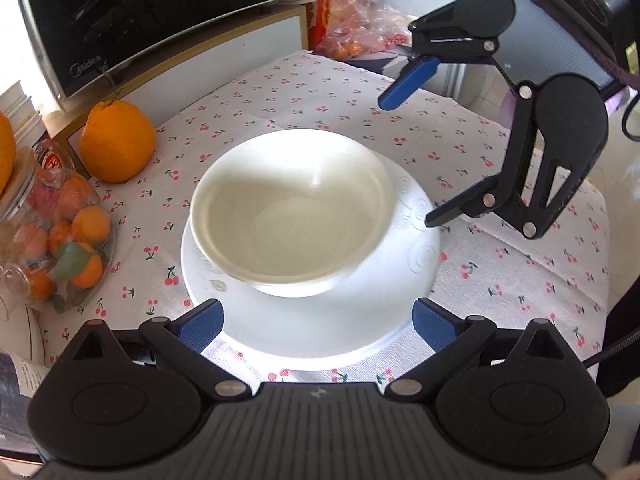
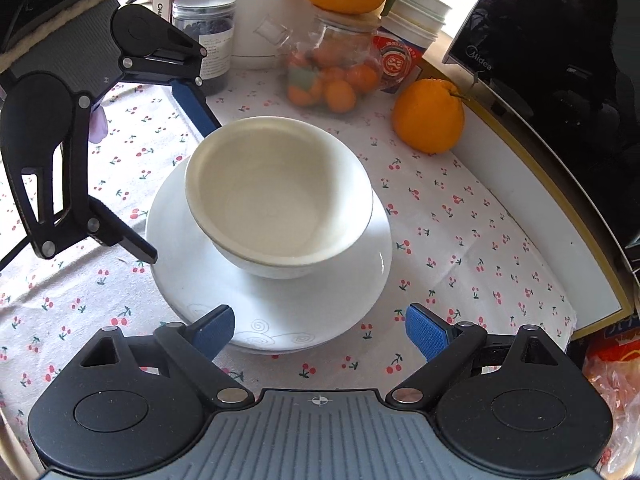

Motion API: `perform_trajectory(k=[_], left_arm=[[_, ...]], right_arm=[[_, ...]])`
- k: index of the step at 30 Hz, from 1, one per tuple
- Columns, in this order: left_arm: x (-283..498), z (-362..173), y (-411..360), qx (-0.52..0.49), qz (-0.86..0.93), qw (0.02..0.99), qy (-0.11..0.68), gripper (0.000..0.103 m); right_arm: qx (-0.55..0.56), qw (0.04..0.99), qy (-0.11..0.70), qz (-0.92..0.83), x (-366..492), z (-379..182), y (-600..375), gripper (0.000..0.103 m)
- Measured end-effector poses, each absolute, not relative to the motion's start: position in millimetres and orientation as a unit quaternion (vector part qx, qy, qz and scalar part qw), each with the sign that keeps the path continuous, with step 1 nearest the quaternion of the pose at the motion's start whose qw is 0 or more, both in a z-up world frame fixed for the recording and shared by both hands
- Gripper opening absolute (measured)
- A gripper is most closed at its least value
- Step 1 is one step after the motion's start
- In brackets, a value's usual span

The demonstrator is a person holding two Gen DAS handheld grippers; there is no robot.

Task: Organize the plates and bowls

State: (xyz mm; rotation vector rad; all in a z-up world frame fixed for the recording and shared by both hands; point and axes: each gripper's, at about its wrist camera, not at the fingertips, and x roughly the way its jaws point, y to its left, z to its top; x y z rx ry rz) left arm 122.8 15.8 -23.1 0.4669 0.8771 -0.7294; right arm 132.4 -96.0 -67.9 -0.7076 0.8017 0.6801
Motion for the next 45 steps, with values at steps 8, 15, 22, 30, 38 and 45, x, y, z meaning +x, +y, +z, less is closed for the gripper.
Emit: perform_trajectory(k=[8,15,22,30,38,45], left_arm=[[100,-24,6,0.240,-0.337,0.814,0.407,0.101],[89,-24,5,0.202,-0.309,0.832,0.414,0.103],[73,-19,1,0.171,-0.231,0.860,0.423,0.102],[61,-4,-2,0.129,-0.139,0.890,0.414,0.103],[51,-3,2,0.078,-0.087,0.897,0.427,0.103],[43,-7,9,0.041,-0.040,0.905,0.421,0.103]], right_arm=[[-0.323,0.814,0.377,0.301,110,-64,-97,0.094],[-0.285,0.841,0.382,0.257,98,-55,-108,0.094],[-0.231,0.874,0.386,0.187,90,-48,-121,0.094],[-0.167,0.891,0.406,0.116,78,-49,-134,0.094],[-0.056,0.896,0.436,0.061,70,-47,-150,0.095],[-0.006,0.905,0.425,0.024,55,-50,-154,0.100]])
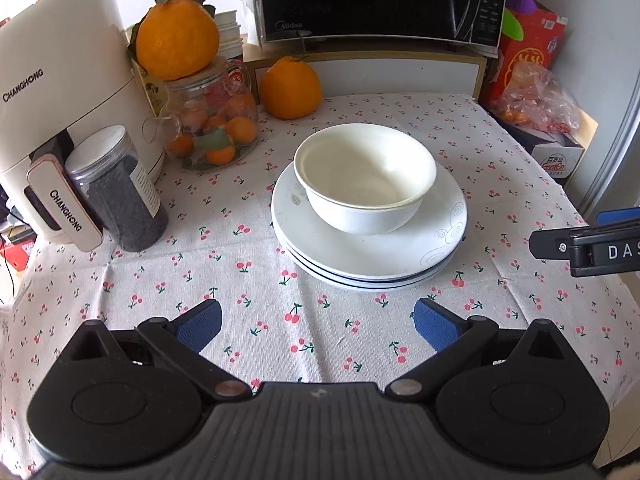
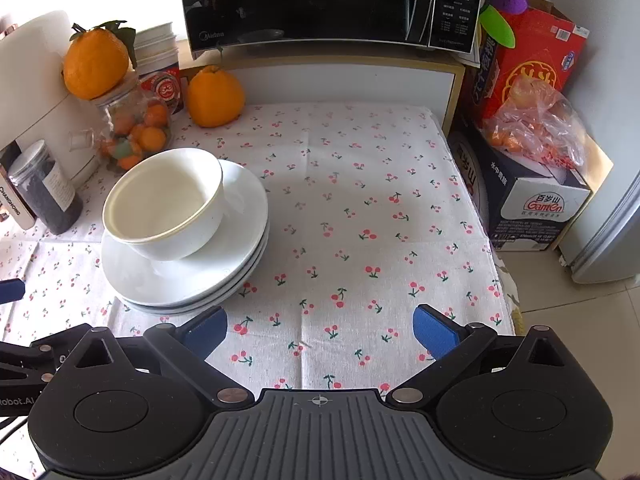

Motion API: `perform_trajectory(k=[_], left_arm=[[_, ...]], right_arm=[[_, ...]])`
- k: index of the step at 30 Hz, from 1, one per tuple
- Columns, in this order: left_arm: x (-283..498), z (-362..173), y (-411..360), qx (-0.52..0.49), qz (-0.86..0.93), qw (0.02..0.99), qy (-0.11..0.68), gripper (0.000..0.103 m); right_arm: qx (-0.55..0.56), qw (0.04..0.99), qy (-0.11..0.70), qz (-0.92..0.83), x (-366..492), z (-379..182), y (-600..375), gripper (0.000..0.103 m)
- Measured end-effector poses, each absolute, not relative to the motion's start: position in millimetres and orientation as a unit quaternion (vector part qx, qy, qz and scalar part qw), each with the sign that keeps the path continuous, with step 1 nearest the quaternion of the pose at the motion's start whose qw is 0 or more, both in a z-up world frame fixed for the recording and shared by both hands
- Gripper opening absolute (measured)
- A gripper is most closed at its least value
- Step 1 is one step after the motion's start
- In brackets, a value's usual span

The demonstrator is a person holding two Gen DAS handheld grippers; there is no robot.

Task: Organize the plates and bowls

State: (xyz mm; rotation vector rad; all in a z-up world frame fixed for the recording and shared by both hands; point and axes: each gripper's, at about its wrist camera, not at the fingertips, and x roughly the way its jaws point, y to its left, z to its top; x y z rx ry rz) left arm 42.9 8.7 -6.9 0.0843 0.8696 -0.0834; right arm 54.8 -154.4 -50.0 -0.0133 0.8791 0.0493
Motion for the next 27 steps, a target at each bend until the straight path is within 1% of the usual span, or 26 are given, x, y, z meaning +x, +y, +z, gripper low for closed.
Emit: perform_trajectory(k=[6,9,16,27], left_arm=[[38,-11,13,0.028,0.002,0.905,0.424,0.103],[37,-12,11,0.028,0.011,0.904,0.426,0.103],[36,-10,10,0.021,0.032,0.907,0.419,0.103],[37,-12,13,0.007,0.048,0.903,0.427,0.103]], right_arm=[[0.000,0.909,0.417,0.008,46,-56,-152,0.101],[-0.003,0.909,0.416,-0.004,43,-63,-149,0.103],[0.025,0.907,0.419,-0.019,43,-70,-150,0.103],[0.003,0.908,0.418,-0.026,40,-78,-143,0.103]])
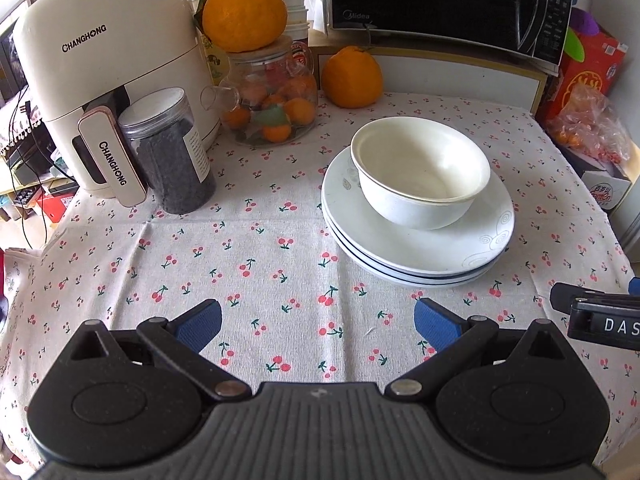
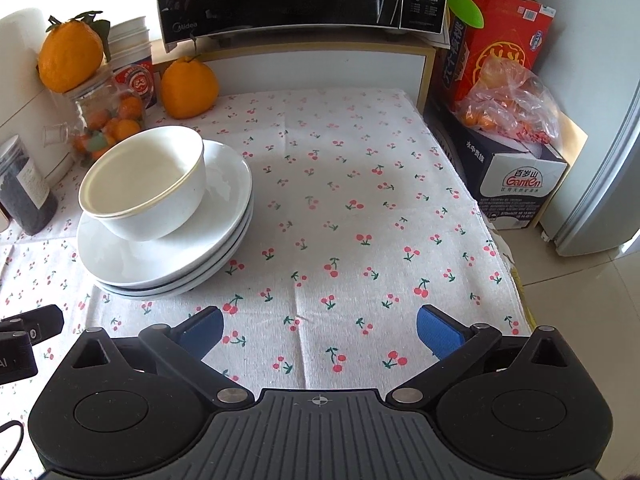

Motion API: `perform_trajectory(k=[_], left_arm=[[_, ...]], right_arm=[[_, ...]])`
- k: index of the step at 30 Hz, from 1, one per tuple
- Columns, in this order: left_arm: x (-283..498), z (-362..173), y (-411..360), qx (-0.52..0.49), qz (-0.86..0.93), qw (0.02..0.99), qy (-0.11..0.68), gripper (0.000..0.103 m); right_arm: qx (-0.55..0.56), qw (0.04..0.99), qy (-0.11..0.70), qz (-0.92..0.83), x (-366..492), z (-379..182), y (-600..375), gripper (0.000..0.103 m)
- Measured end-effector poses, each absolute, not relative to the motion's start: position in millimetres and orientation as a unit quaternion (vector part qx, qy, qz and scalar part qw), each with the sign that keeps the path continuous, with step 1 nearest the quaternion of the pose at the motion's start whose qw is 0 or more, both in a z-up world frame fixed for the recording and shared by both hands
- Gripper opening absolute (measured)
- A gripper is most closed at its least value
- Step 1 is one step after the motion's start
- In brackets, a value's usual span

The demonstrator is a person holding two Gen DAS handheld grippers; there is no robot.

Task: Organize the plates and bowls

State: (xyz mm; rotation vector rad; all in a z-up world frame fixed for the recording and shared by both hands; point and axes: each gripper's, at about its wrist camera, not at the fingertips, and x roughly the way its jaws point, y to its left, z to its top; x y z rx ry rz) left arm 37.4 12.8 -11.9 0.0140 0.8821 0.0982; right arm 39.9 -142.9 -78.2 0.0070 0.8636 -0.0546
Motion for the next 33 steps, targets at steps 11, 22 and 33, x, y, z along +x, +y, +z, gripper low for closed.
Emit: perform_trajectory(k=[11,22,33], left_arm=[[36,-11,10,0.014,0.054,0.905,0.422,0.103],[37,-11,10,0.020,0.059,0.905,0.421,0.103],[36,-11,9,0.022,0.056,0.905,0.421,0.103]], right_arm=[[-0.018,0.911,0.412,-0.021,38,-81,-131,0.103],[-0.028,0.908,0.419,-0.013,38,-86,-125,0.103],[-0.028,0.907,0.419,-0.014,38,-87,-125,0.103]])
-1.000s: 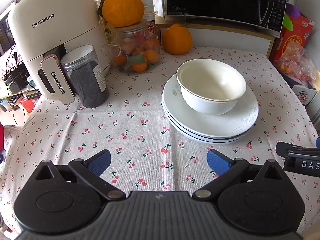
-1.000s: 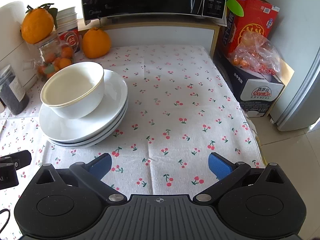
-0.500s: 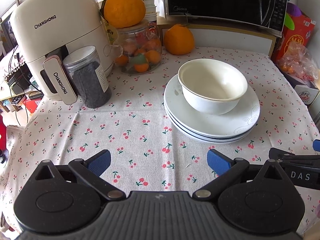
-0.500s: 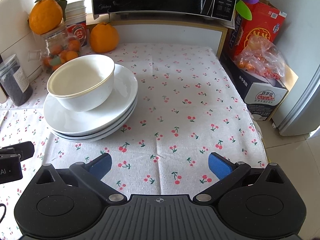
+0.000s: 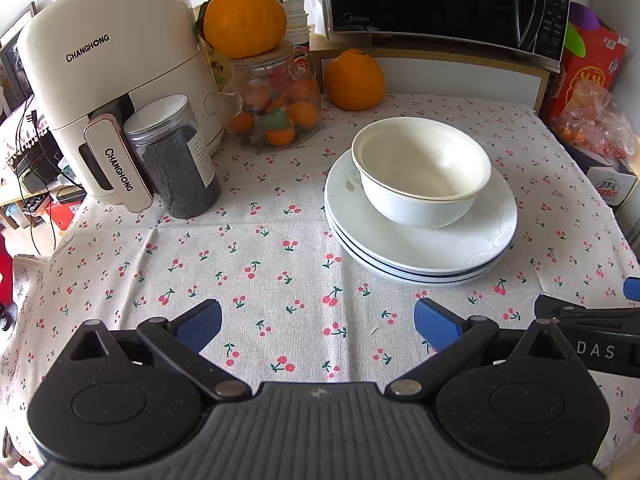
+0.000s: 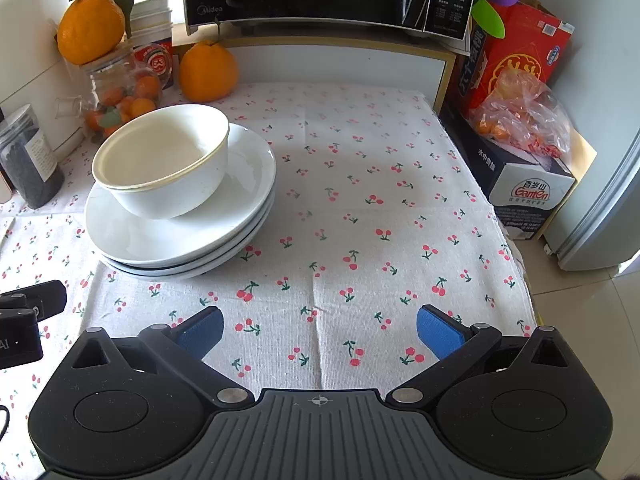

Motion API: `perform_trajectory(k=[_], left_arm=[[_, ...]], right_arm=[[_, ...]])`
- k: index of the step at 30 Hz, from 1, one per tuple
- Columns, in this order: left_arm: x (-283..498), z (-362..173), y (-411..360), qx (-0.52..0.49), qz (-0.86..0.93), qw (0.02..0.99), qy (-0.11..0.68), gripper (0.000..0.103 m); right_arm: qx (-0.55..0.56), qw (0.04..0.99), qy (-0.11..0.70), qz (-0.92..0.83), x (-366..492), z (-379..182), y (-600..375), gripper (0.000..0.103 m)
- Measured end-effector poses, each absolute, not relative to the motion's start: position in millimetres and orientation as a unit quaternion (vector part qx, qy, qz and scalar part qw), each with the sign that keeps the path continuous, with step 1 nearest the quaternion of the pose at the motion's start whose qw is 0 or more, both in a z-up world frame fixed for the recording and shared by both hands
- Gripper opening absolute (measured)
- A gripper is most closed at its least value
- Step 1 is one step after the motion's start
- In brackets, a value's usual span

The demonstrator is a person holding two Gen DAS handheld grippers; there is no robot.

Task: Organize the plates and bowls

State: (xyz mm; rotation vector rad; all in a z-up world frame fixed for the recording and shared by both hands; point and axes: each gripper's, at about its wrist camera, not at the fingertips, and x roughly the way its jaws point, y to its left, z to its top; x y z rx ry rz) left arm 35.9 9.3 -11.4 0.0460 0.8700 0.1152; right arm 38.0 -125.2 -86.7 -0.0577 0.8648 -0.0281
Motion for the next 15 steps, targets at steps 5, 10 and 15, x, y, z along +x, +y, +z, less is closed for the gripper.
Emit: perform_trajectory(k=[5,10,15], left_arm=[[35.6,-11.6,8.4,0.022,0.055,0.905,0.422,0.103],[35.6,-11.8,7.7,0.021,0.054,0.904,0.423,0.103],[35.8,-12.2,8.3,0.023,0.056,0.905,0.421,0.103]], right_arm=[[-0.028,0.907,0.420,-0.013,37.2,-88.1,-126.2,0.103],[-0.028,0.907,0.421,-0.014,37.3,-89.7,-127.0,0.103],[-0.028,0.907,0.421,-0.015,37.6,-90.1,-127.0,0.103]])
